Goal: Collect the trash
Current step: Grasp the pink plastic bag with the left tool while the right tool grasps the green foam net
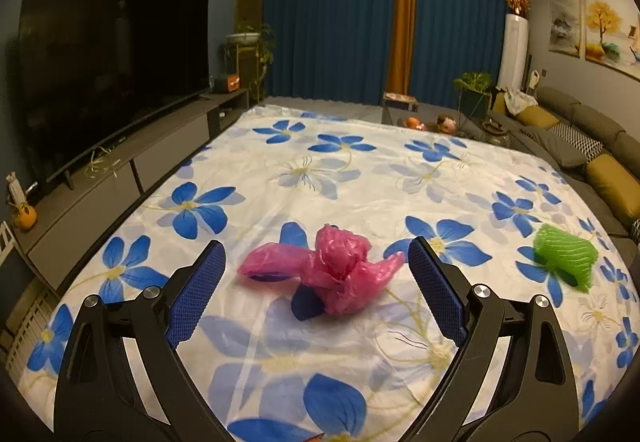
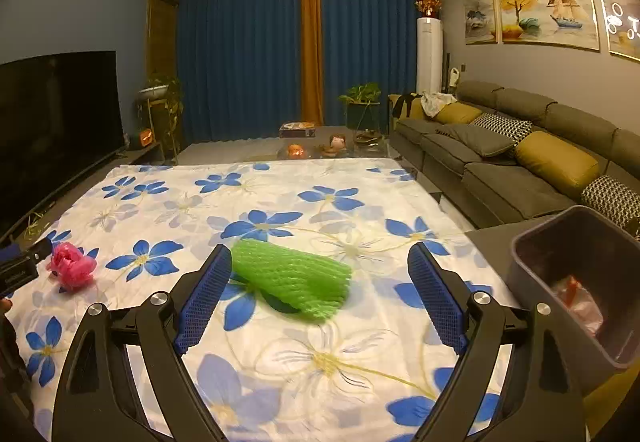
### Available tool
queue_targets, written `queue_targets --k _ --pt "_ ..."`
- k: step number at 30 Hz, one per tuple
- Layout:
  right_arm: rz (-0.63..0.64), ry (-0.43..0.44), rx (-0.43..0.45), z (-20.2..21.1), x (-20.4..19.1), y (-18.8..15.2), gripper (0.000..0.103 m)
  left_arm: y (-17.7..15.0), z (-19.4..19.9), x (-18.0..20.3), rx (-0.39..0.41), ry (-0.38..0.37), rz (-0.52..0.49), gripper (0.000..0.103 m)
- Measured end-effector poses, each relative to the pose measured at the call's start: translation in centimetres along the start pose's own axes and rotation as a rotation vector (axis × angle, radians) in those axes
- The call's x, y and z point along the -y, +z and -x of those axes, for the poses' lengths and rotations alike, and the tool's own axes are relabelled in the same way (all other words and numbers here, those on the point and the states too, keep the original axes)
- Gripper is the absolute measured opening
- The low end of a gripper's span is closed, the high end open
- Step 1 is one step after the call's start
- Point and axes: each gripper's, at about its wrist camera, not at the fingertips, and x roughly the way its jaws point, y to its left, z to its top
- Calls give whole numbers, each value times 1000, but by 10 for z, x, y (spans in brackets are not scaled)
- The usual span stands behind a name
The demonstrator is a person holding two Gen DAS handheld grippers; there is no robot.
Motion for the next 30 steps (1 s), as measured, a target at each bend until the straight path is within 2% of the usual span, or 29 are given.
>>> queue_targets --k 3,6,11,13,19,23,30 --pt "5 4 -14 -12 -5 0 87 1 -12 2 -37 -6 -7 90" --pt "1 9 -41 -28 -11 0 87 3 -24 3 -75 -28 -5 83" --pt "2 11 -76 -50 -15 1 87 1 -39 12 -150 -63 -42 59" --pt "2 4 -86 -58 -15 2 87 0 -44 13 -171 -89 -45 44" --pt "6 -9 -123 -78 -14 1 87 -1 -44 11 -171 -136 -29 29" --pt "3 -4 -148 -86 -14 3 87 1 -37 11 -133 -141 -19 26" --pt "8 10 -222 -100 -15 0 84 8 -9 11 -40 -200 -1 25"
